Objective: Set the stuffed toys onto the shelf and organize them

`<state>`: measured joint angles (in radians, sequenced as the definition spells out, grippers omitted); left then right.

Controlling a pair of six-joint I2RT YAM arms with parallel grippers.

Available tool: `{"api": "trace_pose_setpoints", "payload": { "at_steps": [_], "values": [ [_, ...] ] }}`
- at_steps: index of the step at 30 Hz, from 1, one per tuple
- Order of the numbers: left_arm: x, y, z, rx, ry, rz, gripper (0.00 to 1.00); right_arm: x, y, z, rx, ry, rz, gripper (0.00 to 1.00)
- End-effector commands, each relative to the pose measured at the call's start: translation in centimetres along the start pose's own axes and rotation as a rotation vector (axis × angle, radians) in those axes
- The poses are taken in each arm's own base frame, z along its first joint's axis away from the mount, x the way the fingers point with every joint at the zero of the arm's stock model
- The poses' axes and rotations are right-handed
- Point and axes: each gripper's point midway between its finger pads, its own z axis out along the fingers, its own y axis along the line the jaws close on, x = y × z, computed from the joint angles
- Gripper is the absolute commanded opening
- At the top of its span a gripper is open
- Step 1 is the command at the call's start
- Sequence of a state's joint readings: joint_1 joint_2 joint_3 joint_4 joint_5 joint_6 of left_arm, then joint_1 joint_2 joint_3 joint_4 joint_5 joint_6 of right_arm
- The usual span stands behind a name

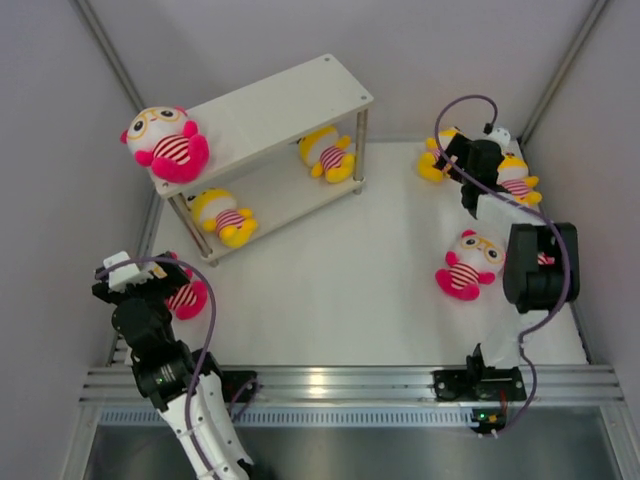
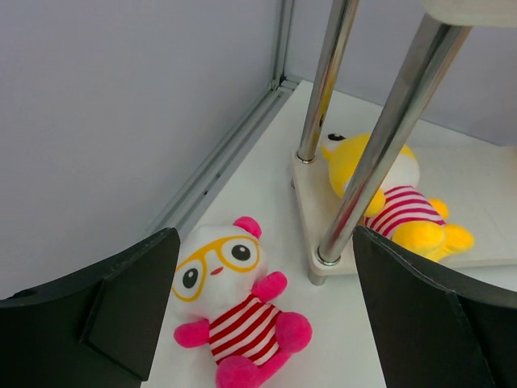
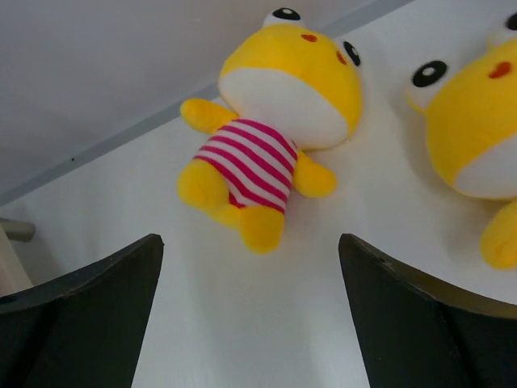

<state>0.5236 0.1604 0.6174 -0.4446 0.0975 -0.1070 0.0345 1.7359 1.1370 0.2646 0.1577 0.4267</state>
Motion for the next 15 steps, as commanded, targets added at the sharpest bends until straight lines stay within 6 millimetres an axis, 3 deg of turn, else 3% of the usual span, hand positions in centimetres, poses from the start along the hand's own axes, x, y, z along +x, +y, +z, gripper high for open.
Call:
{"api": "trace_pose_setpoints", "payload": {
  "at_steps": [1,3,7,8,10,15],
  "values": [
    [0.5,0.4,1.1,-0.023,-0.011,-0.053,0.94,0.9,3.5,4.2,-0.131,0.078,0.063,0.89],
    [1.4,1.1,1.3,-0.050,0.002,-0.032,0.94,2.6,3.5,6.7,-0.114,0.110,0.107,0.88],
    [2.7,1.9,1.6,-0.076,0.013,-0.010,0.95,3.8,3.0,9.8,-0.075,0.116,0.142,0.88],
    [2.7,1.8,1.6,-0.070,0.011,-0.006,0.95,5.0,2.5,10.7,-0.052,0.136,0.144,0.88],
    [3.0,2.0,1.7,-0.071,0.014,-0.002,0.95,4.5,2.1,11.7,-0.009,0.139,0.145,0.87],
    [3.4,2.3,1.9,-0.082,0.018,0.009,0.95,6.4,1.1,12.8,0.068,0.190,0.168,0.83]
  ]
}}
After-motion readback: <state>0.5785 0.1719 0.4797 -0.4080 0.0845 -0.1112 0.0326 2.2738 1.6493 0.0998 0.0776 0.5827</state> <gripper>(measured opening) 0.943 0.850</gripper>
